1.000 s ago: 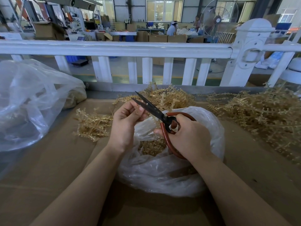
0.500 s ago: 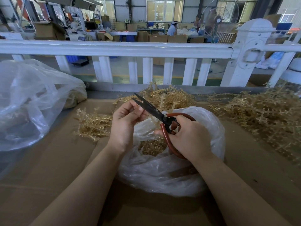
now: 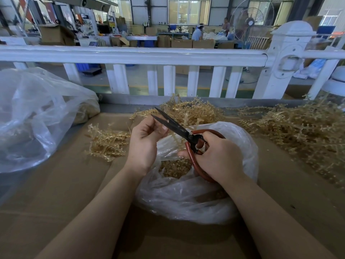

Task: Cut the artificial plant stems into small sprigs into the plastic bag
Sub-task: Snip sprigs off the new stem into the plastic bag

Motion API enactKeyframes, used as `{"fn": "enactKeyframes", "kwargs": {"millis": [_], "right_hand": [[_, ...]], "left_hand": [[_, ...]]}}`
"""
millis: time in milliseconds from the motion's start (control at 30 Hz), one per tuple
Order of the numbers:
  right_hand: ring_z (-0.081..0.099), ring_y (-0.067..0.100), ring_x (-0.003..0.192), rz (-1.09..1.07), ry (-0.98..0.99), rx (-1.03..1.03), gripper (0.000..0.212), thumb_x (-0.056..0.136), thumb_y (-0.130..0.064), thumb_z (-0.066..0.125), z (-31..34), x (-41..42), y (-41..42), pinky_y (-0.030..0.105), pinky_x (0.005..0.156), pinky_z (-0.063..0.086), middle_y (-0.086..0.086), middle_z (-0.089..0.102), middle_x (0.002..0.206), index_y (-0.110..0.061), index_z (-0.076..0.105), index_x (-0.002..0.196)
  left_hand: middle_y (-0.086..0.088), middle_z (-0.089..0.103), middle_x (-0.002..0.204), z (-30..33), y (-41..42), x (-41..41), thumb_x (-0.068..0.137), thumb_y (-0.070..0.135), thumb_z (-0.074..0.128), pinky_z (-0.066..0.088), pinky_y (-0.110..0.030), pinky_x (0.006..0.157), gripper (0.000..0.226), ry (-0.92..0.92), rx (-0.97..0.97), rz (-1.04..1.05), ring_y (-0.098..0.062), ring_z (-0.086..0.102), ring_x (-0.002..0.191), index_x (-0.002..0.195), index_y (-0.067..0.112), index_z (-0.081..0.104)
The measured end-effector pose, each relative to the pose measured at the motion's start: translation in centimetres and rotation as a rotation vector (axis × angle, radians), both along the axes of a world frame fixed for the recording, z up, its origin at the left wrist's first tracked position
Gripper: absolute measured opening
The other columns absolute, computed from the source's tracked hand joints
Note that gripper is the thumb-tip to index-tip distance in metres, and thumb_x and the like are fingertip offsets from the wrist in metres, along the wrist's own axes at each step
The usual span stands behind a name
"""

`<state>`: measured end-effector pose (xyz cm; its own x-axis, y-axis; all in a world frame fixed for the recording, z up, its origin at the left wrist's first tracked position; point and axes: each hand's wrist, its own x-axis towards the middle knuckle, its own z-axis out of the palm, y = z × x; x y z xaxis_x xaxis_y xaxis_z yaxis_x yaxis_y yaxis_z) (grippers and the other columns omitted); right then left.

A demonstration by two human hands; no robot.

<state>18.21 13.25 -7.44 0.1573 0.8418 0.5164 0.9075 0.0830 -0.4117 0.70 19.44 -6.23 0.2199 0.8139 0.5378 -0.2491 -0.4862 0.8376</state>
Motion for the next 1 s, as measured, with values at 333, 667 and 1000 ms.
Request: {"fn": "enactKeyframes", "kwargs": {"millis": [333, 667, 1000], "right_hand": [[0.06, 0.008, 0.064, 0.018, 0.035, 0.052, 0.08, 0.06, -0.095, 0.034, 0.3, -0.2, -0.2, 0.032, 0.061, 0.055, -0.011, 0.064, 0.07, -0.022, 0.061, 0.076], [0.065, 0.0, 0.075, 0.127, 0.23, 0.131, 0.059, 0.071, -0.078, 0.064, -0.8, -0.1, 0.1, 0.006, 0.068, 0.047, -0.016, 0.069, 0.078, -0.027, 0.072, 0.098], [0.059, 0.0, 0.049, 0.077, 0.802, 0.026, 0.027, 0.086, -0.041, 0.076, 0.4, 0.1, 0.3, 0.014, 0.051, 0.046, -0.009, 0.064, 0.053, -0.02, 0.07, 0.071]], "left_hand": [[0.009, 0.06, 0.072, 0.1, -0.1, 0.0, 0.087, 0.007, 0.056, 0.044, -0.023, 0.072, 0.007, -0.021, -0.018, -0.007, -0.01, 0.053, 0.072, 0.084, 0.008, 0.061], [-0.006, 0.074, 0.087, 0.3, -0.1, 0.2, 0.103, 0.005, 0.041, 0.058, -0.036, 0.075, 0.012, -0.208, -0.238, -0.051, -0.021, 0.071, 0.077, 0.1, 0.004, 0.053], [-0.02, 0.075, 0.092, 1.2, -0.5, 0.0, 0.104, 0.006, 0.037, 0.061, -0.04, 0.078, 0.024, -0.317, -0.417, -0.132, -0.029, 0.074, 0.083, 0.087, 0.011, 0.053]]}}
